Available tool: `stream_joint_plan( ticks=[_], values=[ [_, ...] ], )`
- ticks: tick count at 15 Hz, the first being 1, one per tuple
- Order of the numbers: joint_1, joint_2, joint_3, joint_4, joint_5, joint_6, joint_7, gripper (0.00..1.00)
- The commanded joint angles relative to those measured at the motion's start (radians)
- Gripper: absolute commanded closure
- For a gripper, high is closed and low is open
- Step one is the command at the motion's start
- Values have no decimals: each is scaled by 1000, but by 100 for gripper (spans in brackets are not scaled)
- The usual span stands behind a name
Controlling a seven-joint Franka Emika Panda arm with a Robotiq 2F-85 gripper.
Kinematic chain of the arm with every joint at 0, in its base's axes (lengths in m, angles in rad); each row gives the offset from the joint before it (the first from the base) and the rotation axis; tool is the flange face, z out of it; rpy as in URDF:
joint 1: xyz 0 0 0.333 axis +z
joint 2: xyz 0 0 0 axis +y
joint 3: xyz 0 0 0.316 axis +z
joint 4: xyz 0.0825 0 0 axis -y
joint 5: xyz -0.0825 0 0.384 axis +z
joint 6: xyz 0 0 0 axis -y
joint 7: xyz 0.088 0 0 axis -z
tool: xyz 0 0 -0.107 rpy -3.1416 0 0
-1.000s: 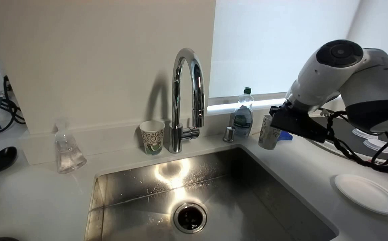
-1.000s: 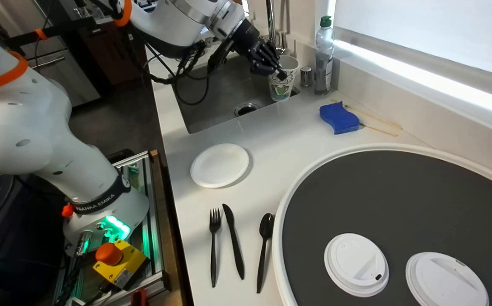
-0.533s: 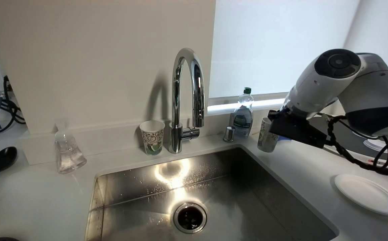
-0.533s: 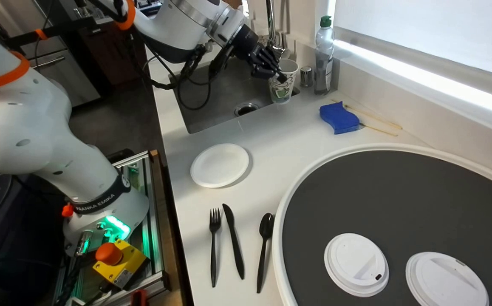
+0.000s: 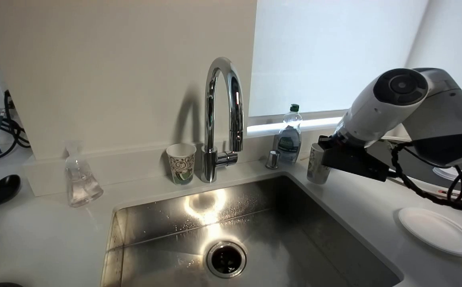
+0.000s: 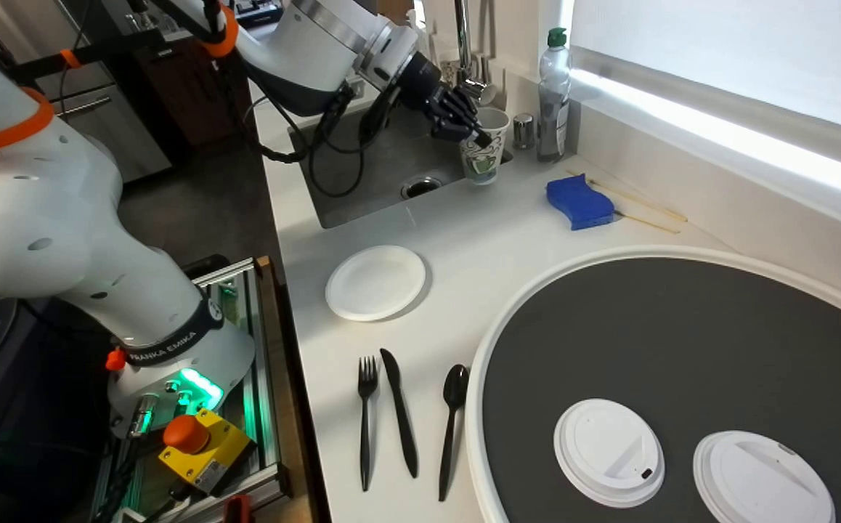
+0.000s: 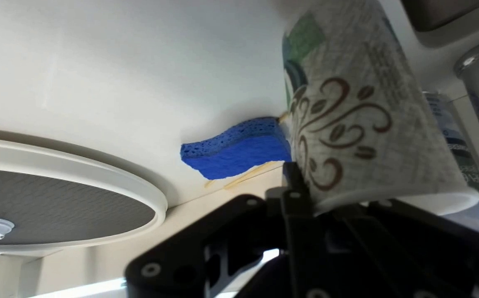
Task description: Make the stand up straight, and then put the blue object in the cup
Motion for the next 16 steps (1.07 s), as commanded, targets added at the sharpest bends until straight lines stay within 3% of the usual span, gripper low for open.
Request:
stream_joint_plan(
  ticks=[1, 3, 4, 6, 14, 16],
  values=[
    [1, 7, 7, -13, -51, -26, 51, 99],
    [0, 9, 5, -15, -50, -25, 50, 96],
    [-1, 9, 4, -14, -46, -24, 46, 71],
    [-3, 10, 1, -13, -36, -20, 35, 68],
    [-11, -11, -32, -6, 58, 18, -12, 8],
    [-17, -16, -49, 0, 116, 26, -38, 0]
  ],
)
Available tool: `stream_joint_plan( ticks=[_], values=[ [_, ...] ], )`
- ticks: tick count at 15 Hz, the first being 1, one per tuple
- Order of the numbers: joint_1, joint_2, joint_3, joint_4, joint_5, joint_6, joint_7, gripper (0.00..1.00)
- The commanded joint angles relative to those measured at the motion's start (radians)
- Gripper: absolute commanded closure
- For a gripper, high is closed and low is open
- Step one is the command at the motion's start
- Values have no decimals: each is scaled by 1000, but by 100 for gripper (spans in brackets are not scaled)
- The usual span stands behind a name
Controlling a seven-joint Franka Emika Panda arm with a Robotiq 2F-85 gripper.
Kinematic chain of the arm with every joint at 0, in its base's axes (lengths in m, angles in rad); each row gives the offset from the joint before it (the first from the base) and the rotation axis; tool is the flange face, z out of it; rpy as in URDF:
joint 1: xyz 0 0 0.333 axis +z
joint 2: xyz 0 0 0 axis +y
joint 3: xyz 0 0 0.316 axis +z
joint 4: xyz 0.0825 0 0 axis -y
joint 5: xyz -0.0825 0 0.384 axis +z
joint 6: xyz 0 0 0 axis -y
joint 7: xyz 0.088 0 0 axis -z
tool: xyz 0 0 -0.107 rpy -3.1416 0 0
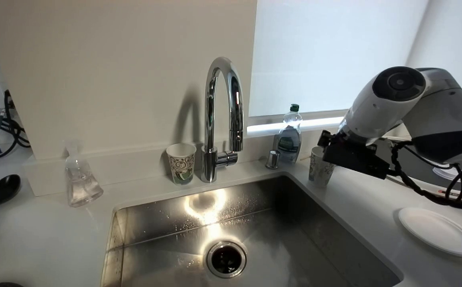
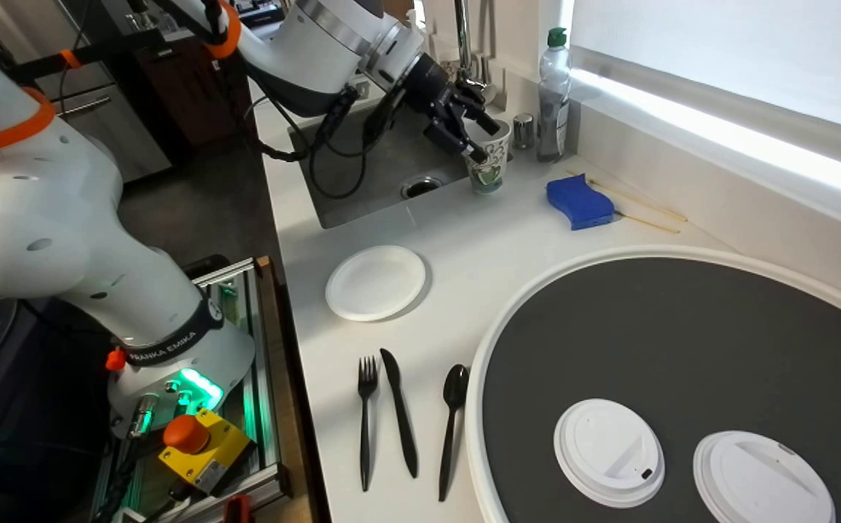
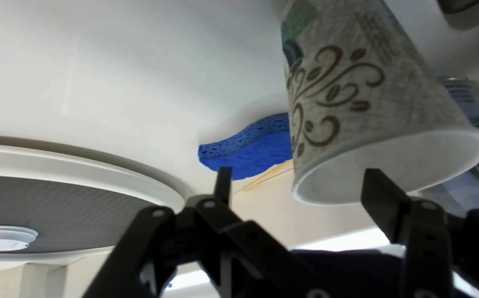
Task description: Make the stand up straight, and then put the blue object in the cup
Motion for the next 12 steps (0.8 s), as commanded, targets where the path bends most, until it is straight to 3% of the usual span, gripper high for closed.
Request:
stream_joint_plan(
  ticks=[1, 5, 12],
  values=[
    [-14, -24, -31, -1, 114, 36, -60, 0],
    [-18, -38, -74, 13, 266, 53, -154, 0],
    [-57, 18, -92, 100, 640, -18, -365, 0]
  ],
)
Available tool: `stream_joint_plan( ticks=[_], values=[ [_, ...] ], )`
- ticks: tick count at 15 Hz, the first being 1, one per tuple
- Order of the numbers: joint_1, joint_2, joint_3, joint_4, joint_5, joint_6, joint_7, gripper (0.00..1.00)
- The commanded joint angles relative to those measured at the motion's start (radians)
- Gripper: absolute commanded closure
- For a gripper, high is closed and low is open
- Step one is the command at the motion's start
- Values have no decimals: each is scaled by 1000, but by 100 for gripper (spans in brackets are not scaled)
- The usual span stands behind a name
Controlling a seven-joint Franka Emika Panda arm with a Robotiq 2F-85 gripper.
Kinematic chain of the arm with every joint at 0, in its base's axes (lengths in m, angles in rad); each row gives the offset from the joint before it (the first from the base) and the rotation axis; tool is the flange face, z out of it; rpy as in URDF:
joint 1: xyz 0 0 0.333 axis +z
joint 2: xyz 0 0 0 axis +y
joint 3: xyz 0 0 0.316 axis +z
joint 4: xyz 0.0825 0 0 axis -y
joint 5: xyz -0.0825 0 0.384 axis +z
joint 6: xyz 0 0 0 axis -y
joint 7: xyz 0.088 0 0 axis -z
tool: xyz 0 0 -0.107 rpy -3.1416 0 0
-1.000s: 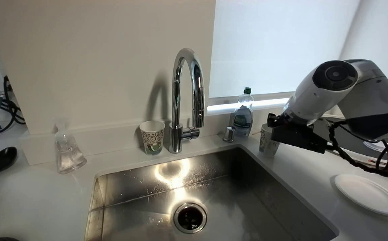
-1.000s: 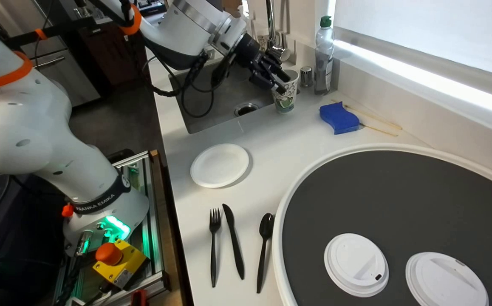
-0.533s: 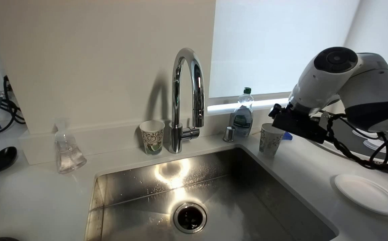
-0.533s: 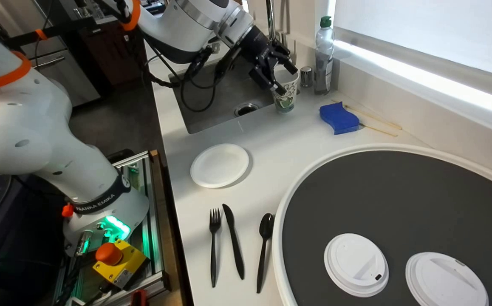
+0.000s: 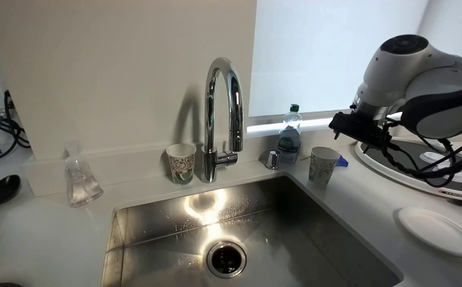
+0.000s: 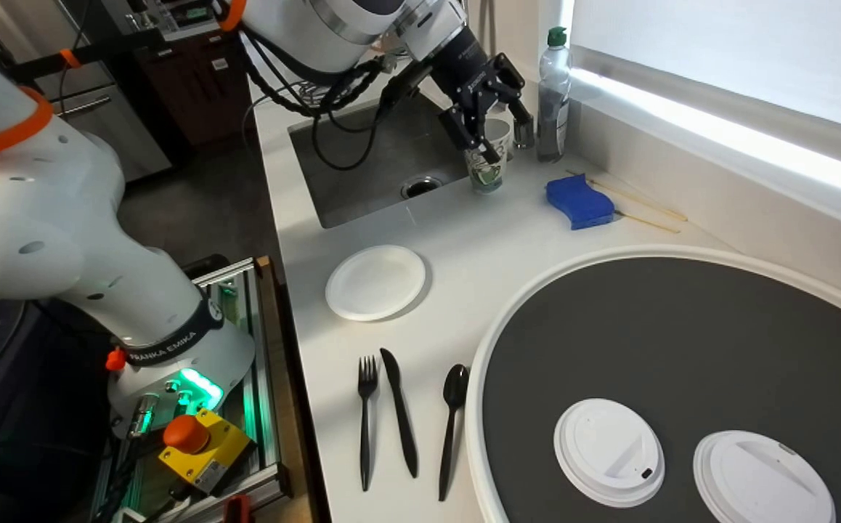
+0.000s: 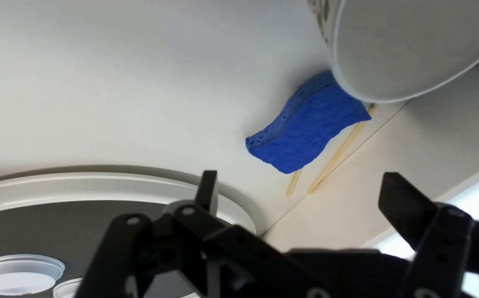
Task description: Make the stand up straight, and then put the blue object in the cup
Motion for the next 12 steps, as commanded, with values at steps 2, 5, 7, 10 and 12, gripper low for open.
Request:
stream_joint_plan(
  ticks=[2, 5, 7, 10, 12],
  values=[
    [-23, 62, 0, 74, 206, -51, -112, 0],
    [-35, 47, 7, 61, 197, -38, -108, 0],
    [-35, 63, 3, 75, 211, -39, -115, 0],
    [-39, 78, 3, 90, 177, -59, -80, 0],
    [-44, 106, -1, 114, 185, -89, -51, 0]
  ],
)
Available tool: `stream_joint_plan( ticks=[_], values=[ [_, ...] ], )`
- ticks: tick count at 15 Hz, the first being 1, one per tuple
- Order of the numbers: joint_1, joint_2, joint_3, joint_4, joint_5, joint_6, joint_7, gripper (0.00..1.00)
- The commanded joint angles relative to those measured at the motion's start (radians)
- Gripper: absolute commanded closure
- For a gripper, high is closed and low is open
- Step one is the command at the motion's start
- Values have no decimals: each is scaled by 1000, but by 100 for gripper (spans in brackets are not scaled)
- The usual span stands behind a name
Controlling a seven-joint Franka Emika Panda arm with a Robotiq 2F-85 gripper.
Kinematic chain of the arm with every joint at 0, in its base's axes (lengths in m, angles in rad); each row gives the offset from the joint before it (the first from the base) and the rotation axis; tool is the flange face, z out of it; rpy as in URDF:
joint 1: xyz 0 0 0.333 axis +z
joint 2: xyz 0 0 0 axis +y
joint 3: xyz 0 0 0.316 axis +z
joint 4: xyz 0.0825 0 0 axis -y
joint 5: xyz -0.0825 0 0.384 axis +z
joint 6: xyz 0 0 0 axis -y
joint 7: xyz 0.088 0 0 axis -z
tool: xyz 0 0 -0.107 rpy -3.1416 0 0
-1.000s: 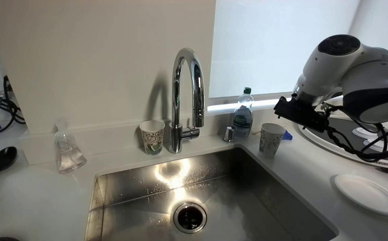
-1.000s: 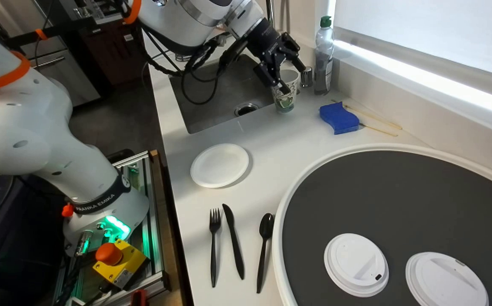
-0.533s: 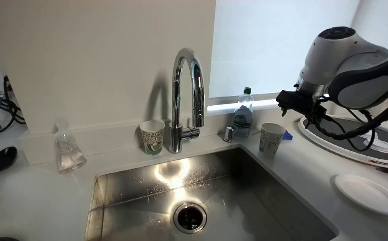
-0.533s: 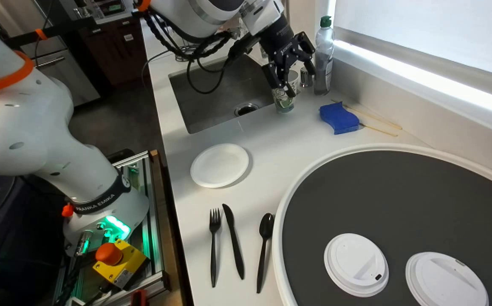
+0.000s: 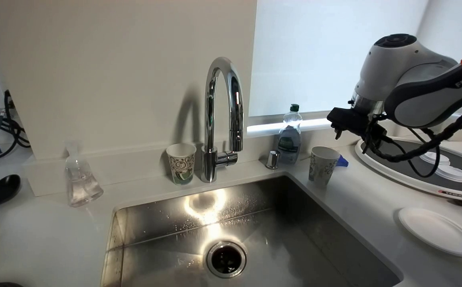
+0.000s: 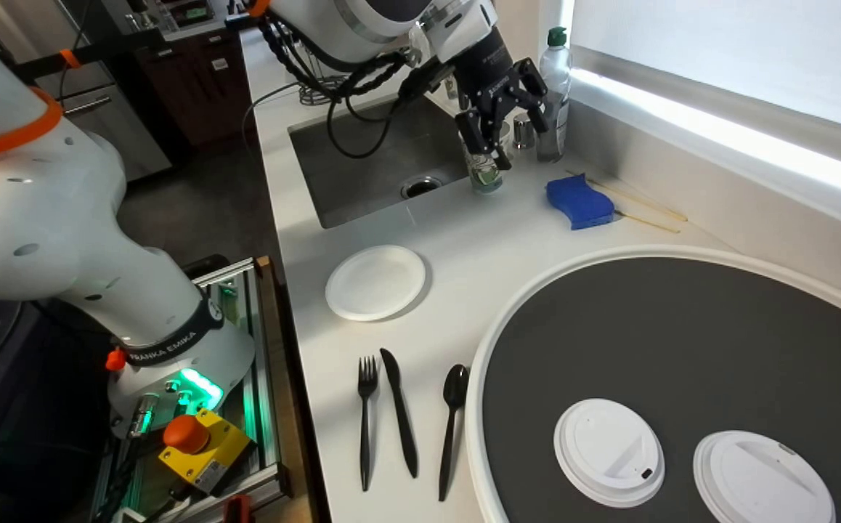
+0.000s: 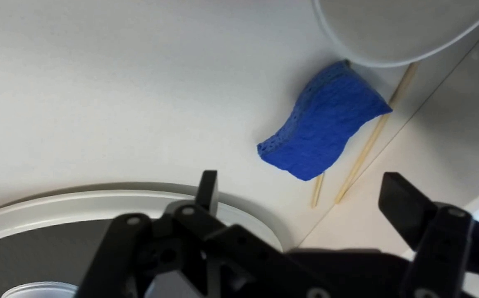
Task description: Make the stand up straight, and then put the blue object in the cup
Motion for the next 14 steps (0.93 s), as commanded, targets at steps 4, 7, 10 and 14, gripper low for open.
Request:
stream_joint_plan(
  ticks=[4, 7, 10, 14],
  values=[
    [-17, 114, -14, 92, -2, -84, 106, 0],
    [-12, 178, -31, 135, 77, -78, 86, 0],
    [-7, 233, -46, 184, 173, -74, 60, 0],
    [3, 290, -64, 239, 270, -74, 46, 0]
  ],
)
